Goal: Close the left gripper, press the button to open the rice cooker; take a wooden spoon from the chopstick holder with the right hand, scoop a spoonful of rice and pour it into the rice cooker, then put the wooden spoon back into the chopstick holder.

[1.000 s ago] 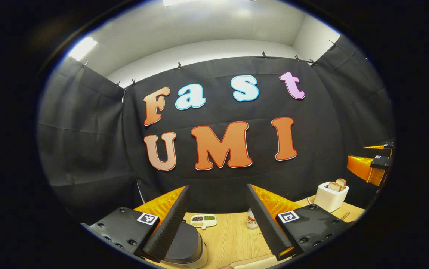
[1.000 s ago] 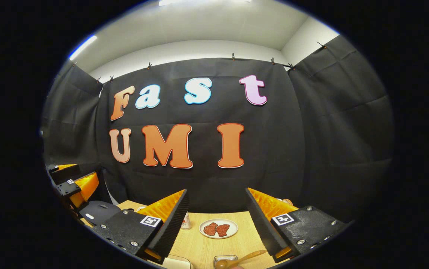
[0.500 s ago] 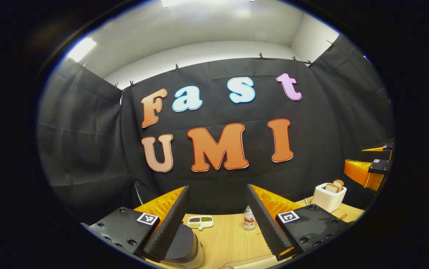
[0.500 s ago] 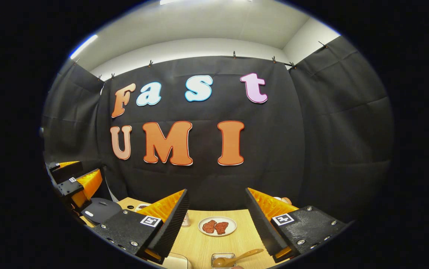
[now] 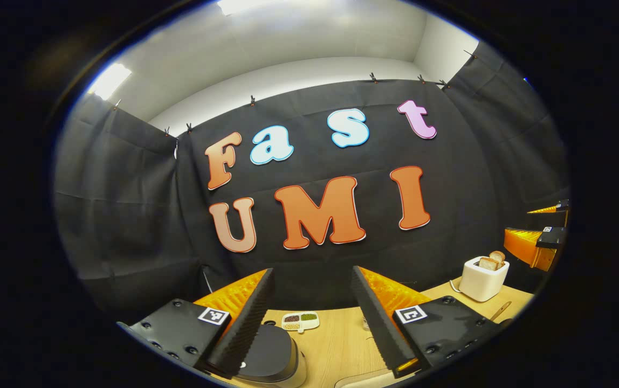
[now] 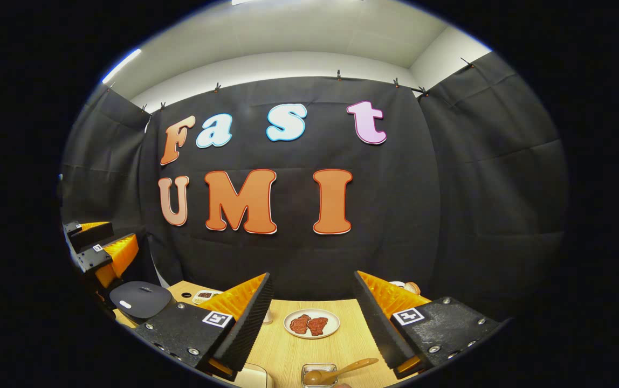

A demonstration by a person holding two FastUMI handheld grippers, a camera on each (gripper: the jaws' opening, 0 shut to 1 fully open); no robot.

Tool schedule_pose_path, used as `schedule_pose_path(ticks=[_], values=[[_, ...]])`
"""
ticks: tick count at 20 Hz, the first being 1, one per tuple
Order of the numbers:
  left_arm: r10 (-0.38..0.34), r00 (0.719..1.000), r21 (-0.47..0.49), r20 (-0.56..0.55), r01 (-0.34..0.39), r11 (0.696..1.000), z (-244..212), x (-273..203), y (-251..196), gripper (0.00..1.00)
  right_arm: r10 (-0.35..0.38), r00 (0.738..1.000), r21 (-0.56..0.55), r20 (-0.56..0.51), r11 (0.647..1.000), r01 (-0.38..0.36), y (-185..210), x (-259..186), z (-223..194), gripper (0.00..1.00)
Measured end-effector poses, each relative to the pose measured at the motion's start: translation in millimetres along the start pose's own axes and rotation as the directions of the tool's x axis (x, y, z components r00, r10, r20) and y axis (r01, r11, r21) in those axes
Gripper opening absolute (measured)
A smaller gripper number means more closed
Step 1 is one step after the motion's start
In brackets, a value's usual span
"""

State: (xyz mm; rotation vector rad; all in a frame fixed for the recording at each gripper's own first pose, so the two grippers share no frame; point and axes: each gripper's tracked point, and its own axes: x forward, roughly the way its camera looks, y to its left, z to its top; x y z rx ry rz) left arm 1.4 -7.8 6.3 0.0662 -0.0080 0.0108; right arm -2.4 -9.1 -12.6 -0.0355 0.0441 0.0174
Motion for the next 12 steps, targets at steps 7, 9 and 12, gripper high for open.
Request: schedule_pose_path(ticks=[7, 9, 12], values=[[0.031, 0.992, -0.054, -0.123, -0.038, 0.998, -24, 21, 22, 0.09, -0.01, 1.0, 0.003, -0.024, 1.0, 0.01, -3, 6, -12, 0.88], [0.042, 0.975, -0.115, -0.22, -0.068, 0.991, -40, 27, 47, 0.04, -0.012, 0.999, 0.001, -0.033, 1.0, 0.012, -4, 8, -15, 0.88], [0.064, 0.894, -0.143, -0.443, -0.14, 0.98, -92, 36, 83, 0.05, -0.03, 0.999, -0.017, -0.031, 0.999, 0.029, -11, 8, -17, 0.93]])
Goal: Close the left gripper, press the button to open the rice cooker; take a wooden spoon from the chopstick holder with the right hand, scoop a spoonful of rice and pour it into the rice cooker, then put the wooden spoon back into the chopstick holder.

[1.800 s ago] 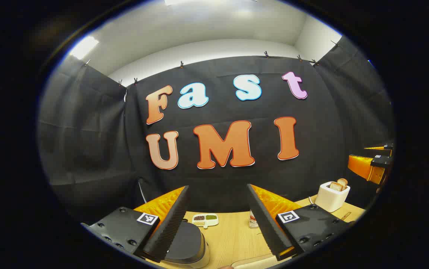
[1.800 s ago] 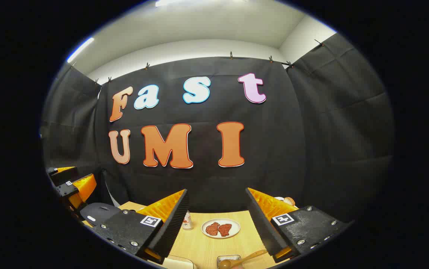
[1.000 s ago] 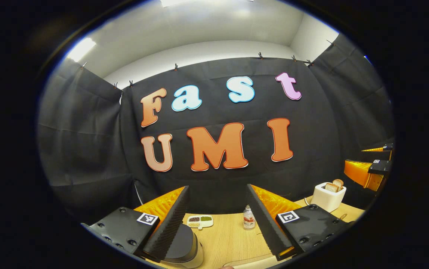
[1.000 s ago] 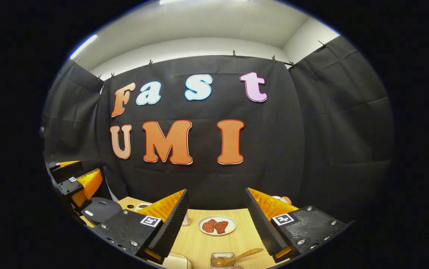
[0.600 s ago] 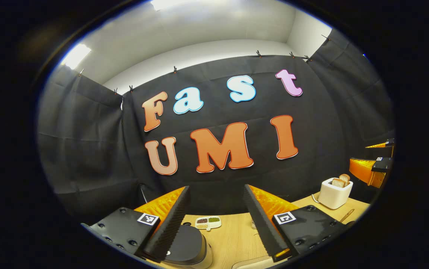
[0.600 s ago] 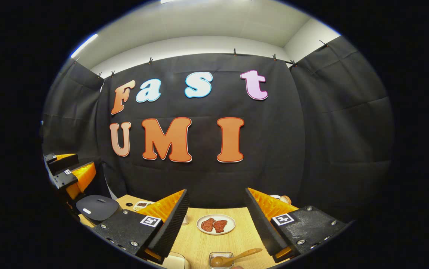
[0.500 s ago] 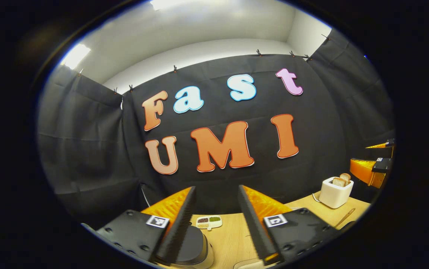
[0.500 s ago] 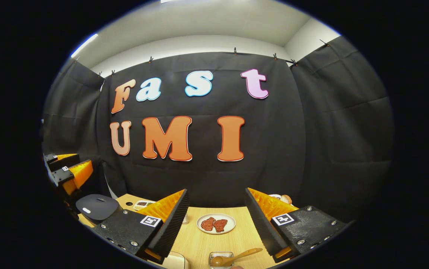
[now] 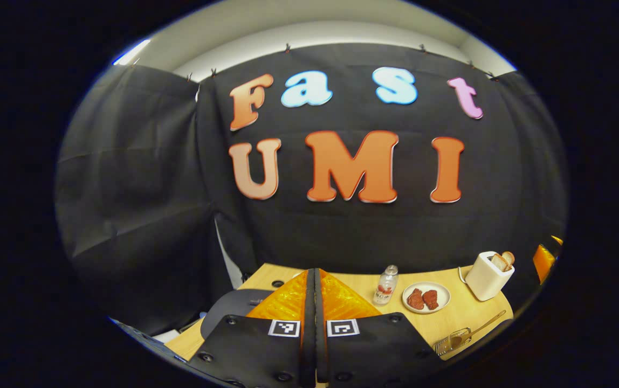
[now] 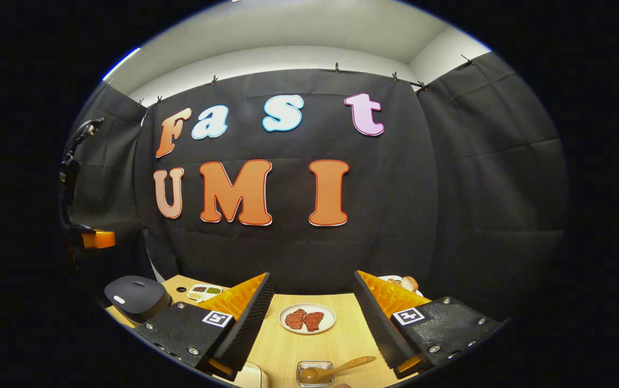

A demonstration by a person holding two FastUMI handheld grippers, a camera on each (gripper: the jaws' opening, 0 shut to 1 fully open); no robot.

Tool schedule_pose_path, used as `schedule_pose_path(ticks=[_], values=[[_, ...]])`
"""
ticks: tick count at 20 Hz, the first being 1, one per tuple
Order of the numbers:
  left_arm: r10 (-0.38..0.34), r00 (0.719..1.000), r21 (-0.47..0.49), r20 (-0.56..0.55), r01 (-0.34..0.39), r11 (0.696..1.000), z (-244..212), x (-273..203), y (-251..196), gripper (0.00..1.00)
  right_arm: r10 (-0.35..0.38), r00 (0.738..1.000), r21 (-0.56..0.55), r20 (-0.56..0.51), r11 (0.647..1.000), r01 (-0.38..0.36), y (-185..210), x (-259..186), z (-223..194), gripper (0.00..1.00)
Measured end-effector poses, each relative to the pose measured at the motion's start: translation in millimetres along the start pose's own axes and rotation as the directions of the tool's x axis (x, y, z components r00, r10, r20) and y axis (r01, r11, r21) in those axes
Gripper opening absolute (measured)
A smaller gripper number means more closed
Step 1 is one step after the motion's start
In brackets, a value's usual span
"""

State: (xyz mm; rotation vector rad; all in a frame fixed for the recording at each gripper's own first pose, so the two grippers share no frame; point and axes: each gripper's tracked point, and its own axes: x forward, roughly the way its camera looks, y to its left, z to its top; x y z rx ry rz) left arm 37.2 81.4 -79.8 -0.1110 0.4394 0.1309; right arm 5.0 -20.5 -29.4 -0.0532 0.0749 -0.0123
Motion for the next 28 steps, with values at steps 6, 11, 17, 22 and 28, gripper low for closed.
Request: schedule_pose_path(ticks=[6, 11, 17, 22, 28], values=[[0.031, 0.933, -0.022, -0.359, -0.042, 0.999, -69, 27, 56, 0.05, -0.033, 0.999, -0.031, -0.033, 0.999, 0.032, -12, -5, -14, 0.96], [0.029, 0.821, -0.029, -0.571, -0.055, 0.998, -116, 43, 81, 0.05, -0.058, 0.996, -0.034, -0.064, 0.998, 0.056, -21, -10, -25, 0.93], [-0.027, 0.648, -0.124, -0.761, -0.105, 0.987, -174, 43, 93, 0.05, -0.093, 0.99, -0.042, -0.106, 0.995, 0.089, -31, -12, -41, 0.93], [-0.097, 0.607, -0.212, -0.789, -0.12, 0.97, -190, 49, 93, 0.05, -0.122, 0.981, -0.038, -0.151, 0.992, 0.117, -38, -11, -57, 0.93], [-0.136, 0.624, -0.288, -0.769, -0.149, 0.946, -193, 45, 97, 0.05, -0.132, 0.97, -0.058, -0.206, 0.991, 0.122, -35, -10, -77, 0.93]])
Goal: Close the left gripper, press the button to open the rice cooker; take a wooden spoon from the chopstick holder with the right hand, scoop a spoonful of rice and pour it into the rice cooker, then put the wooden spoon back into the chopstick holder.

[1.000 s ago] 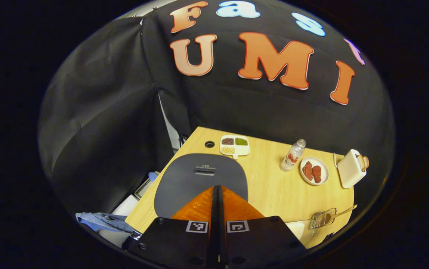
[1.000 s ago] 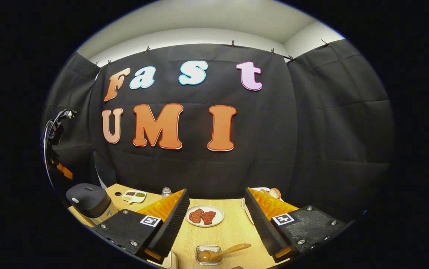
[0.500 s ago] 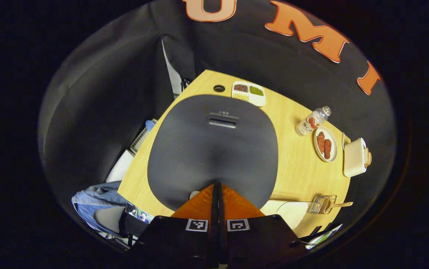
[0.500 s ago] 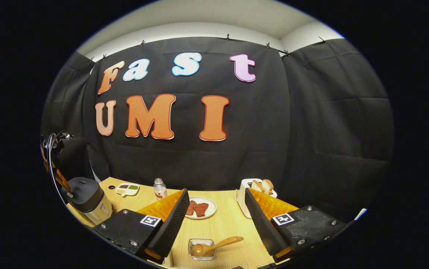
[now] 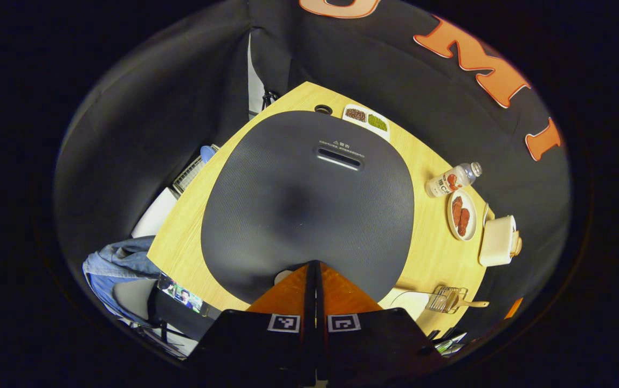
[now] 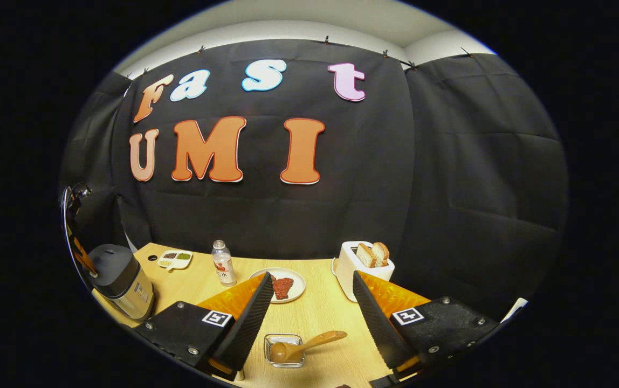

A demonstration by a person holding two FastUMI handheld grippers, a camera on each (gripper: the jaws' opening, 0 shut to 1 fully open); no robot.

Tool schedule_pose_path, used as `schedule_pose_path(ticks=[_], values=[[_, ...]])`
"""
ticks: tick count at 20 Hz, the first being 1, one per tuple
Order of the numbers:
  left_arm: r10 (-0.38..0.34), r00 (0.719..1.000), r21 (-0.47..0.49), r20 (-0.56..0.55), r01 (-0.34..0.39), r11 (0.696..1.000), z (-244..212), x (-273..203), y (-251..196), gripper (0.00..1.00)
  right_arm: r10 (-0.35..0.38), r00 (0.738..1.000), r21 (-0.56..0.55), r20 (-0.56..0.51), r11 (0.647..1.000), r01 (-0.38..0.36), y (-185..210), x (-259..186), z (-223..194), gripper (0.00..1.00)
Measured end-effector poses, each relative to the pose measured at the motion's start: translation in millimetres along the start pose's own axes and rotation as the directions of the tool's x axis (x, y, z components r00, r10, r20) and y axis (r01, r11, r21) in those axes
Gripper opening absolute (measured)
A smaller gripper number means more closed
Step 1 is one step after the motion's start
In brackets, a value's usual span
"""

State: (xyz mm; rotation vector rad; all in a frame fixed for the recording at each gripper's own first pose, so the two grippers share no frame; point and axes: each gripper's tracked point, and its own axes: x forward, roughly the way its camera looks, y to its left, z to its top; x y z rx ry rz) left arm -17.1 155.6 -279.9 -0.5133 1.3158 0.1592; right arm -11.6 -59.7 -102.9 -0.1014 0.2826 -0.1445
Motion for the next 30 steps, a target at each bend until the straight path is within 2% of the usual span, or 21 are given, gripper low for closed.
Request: schedule_pose_path(ticks=[2, 6, 8, 9, 12, 13, 14, 16, 19, 21, 23, 24, 25, 26, 27, 28, 29, 30], values=[[-0.02, 1.0, -0.023, 0.023, 0.02, 1.0, 1, 0, -1, 0.05, 0.018, 1.0, 0.012, -0.021, 1.0, -0.018, 6, 3, -6, 0.92], [-0.018, 0.99, 0.082, 0.142, 0.006, 0.997, 0, -9, -1, 0.05, 0.029, 0.997, 0.043, -0.071, 0.999, -0.026, 1, 10, -21, 0.92], [-0.008, 0.967, 0.107, 0.254, -0.02, 0.994, 10, -24, -7, 0.05, 0.018, 0.996, 0.062, -0.087, 0.998, -0.013, -3, 14, -29, 0.92], [-0.015, 0.946, 0.108, 0.323, -0.021, 0.994, 18, -36, -12, 0.0, 0.017, 0.995, 0.065, -0.097, 0.998, -0.011, -4, 16, -34, 0.92], [-0.061, 0.847, 0.134, 0.529, -0.012, 0.991, 47, -78, -23, 0.05, 0.02, 0.992, 0.052, -0.126, 0.999, -0.014, 0, 17, -49, 0.92], [-0.06, 0.812, 0.137, 0.581, -0.025, 0.99, 56, -89, -26, 0.05, 0.026, 0.99, 0.049, -0.141, 0.999, -0.019, 2, 17, -55, 0.92], [-0.042, 0.788, 0.127, 0.614, -0.046, 0.991, 63, -99, -28, 0.05, 0.032, 0.987, 0.053, -0.156, 0.998, -0.024, 1, 17, -62, 0.92], [-0.008, 0.71, 0.118, 0.705, -0.105, 0.987, 79, -124, -30, 0.05, 0.035, 0.981, 0.061, -0.189, 0.998, -0.024, 1, 19, -76, 0.92], [-0.03, 0.584, 0.153, 0.811, -0.163, 0.975, 87, -166, -54, 0.05, 0.023, 0.969, 0.081, -0.247, 0.997, -0.003, -5, 20, -96, 0.93], [-0.056, 0.517, 0.179, 0.854, -0.191, 0.965, 88, -185, -68, 0.02, 0.0, 0.961, 0.088, -0.276, 0.996, 0.025, -13, 24, -108, 0.93], [-0.101, 0.469, 0.213, 0.878, -0.194, 0.958, 85, -204, -86, 0.06, -0.028, 0.956, 0.096, -0.291, 0.994, 0.058, -22, 26, -117, 0.93], [-0.121, 0.458, 0.23, 0.881, -0.191, 0.954, 84, -208, -93, 0.07, -0.03, 0.952, 0.103, -0.305, 0.993, 0.064, -23, 26, -122, 0.92], [-0.133, 0.449, 0.24, 0.884, -0.19, 0.952, 79, -214, -96, 0.16, -0.031, 0.946, 0.107, -0.322, 0.992, 0.069, -26, 27, -128, 0.92], [-0.147, 0.449, 0.252, 0.882, -0.185, 0.95, 76, -216, -100, 0.16, -0.032, 0.942, 0.115, -0.334, 0.991, 0.074, -28, 28, -133, 0.93], [-0.147, 0.452, 0.255, 0.88, -0.189, 0.948, 73, -217, -100, 0.33, -0.027, 0.939, 0.124, -0.342, 0.99, 0.073, -28, 32, -136, 0.92], [-0.147, 0.452, 0.256, 0.88, -0.189, 0.948, 69, -217, -101, 0.4, -0.021, 0.936, 0.13, -0.351, 0.989, 0.071, -28, 34, -141, 0.92], [-0.144, 0.441, 0.248, 0.886, -0.188, 0.95, 66, -221, -101, 0.46, -0.016, 0.932, 0.129, -0.362, 0.989, 0.067, -28, 36, -146, 0.92], [-0.143, 0.422, 0.237, 0.895, -0.18, 0.955, 67, -225, -101, 0.65, -0.011, 0.927, 0.126, -0.375, 0.99, 0.062, -26, 39, -152, 0.92]])
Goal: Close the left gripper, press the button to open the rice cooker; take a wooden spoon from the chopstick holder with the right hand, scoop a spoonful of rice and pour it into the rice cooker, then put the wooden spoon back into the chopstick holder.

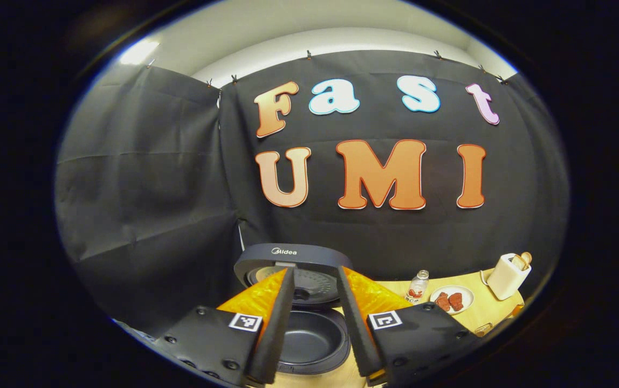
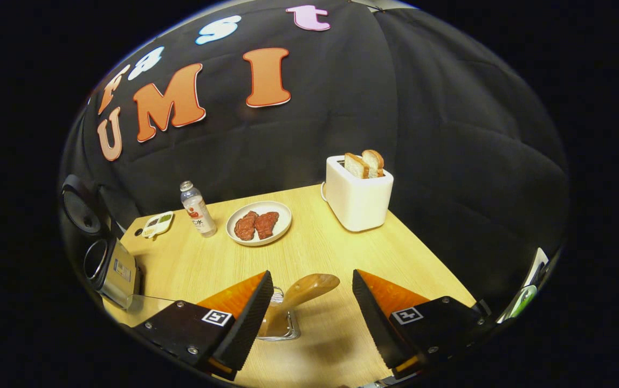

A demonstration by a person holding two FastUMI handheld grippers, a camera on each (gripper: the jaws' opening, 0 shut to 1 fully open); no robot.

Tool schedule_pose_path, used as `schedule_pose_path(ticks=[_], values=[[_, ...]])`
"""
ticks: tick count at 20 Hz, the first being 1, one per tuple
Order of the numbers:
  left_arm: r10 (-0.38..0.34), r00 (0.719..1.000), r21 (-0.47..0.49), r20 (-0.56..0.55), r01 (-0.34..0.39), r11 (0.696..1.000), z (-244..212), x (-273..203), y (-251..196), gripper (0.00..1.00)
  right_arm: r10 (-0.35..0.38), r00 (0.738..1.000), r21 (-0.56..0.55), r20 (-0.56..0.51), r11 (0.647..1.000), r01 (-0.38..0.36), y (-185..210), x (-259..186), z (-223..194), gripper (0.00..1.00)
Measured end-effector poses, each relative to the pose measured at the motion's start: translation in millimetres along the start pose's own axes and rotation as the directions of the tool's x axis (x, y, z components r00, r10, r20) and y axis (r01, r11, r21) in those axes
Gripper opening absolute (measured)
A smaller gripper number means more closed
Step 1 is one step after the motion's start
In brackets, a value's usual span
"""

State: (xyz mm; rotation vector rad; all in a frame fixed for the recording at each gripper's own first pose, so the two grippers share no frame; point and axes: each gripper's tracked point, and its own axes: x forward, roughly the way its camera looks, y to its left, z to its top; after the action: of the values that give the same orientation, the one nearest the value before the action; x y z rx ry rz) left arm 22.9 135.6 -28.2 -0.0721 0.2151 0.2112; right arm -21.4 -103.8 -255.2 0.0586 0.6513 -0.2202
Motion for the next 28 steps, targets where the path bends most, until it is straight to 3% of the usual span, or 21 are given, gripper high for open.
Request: schedule_pose_path(ticks=[5, 9, 13, 15, 16, 19, 20, 28], values=[[0.061, 0.998, -0.006, 0.012, -0.061, 0.998, 2, -16, 9, 0.64, 0.042, 0.996, 0.08, -0.077, 0.996, -0.036, 3, 20, -22, 0.92], [0.109, 0.994, -0.024, 0.002, -0.109, 0.994, 0, -29, 14, 0.59, 0.103, 0.986, 0.124, -0.127, 0.988, -0.087, 12, 38, -40, 0.84], [0.146, 0.989, -0.028, -0.03, -0.146, 0.989, -7, -42, 17, 0.55, 0.172, 0.972, 0.179, -0.157, 0.973, -0.144, 25, 47, -46, 0.72], [0.163, 0.986, -0.039, -0.047, -0.164, 0.986, -8, -45, 13, 0.55, 0.205, 0.966, 0.209, -0.16, 0.963, -0.169, 31, 48, -47, 0.59], [0.17, 0.984, -0.039, -0.054, -0.172, 0.984, -8, -46, 12, 0.56, 0.217, 0.962, 0.217, -0.163, 0.959, -0.179, 34, 47, -48, 0.47], [0.176, 0.984, -0.01, -0.041, -0.177, 0.984, -6, -53, 8, 0.83, 0.258, 0.949, 0.229, -0.184, 0.95, -0.214, 43, 46, -52, 0.3], [0.178, 0.983, 0.005, -0.035, -0.178, 0.984, -5, -55, 6, 0.84, 0.272, 0.944, 0.241, -0.187, 0.944, -0.224, 45, 45, -50, 0.23], [0.112, 0.994, 0.078, -0.018, -0.11, 0.991, -13, -57, -7, 0.8, 0.244, 0.951, 0.29, -0.192, 0.939, -0.182, 48, 37, -53, 0.15]])
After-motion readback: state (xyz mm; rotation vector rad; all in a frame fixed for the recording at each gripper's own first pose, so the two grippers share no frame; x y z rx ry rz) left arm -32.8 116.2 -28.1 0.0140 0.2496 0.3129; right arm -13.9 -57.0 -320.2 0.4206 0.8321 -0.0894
